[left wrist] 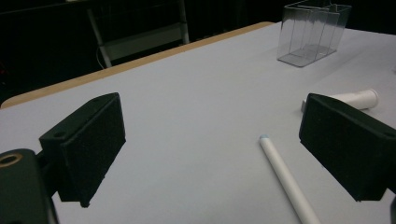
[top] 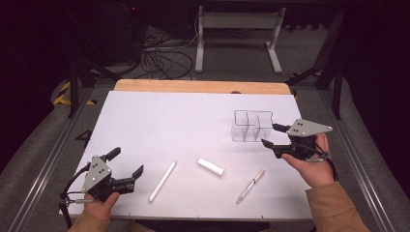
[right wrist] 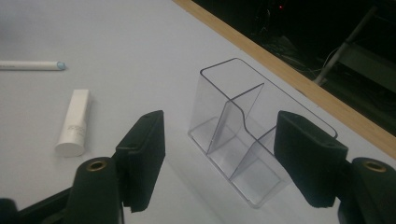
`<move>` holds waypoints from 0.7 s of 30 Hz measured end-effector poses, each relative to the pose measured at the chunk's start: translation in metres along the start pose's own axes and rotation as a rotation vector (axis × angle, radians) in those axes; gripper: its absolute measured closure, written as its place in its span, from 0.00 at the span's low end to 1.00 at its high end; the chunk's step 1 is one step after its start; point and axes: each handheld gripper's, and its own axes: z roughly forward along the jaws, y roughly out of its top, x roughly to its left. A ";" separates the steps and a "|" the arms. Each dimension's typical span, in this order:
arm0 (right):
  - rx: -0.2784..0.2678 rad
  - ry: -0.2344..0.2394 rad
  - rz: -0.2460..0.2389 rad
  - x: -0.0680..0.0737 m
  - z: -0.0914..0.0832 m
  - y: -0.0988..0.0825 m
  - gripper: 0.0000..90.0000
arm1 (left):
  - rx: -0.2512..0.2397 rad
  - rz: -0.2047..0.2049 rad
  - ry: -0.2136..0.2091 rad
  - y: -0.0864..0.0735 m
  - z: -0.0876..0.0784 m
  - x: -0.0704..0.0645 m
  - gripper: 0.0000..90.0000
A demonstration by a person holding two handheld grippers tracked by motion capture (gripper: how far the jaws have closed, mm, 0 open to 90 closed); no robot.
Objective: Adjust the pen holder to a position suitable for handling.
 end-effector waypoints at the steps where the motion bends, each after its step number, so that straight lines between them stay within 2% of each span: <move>1: 0.003 -0.002 -0.001 -0.001 0.001 0.001 0.38 | 0.001 0.002 -0.001 0.000 0.000 0.000 0.09; 13: 0.014 0.001 -0.004 -0.007 0.009 0.005 0.39 | 0.001 0.003 -0.003 0.000 0.000 0.000 0.09; 18: 0.038 0.000 -0.027 -0.009 0.011 0.007 0.40 | 0.000 0.005 -0.002 0.000 0.000 0.000 0.09; 19: 0.051 0.006 -0.062 -0.010 0.011 0.008 0.43 | 0.000 0.005 -0.003 0.000 0.000 0.000 0.09; 21: 0.054 0.009 -0.070 -0.010 0.011 0.008 0.43 | 0.001 0.006 -0.003 0.000 0.000 0.000 0.09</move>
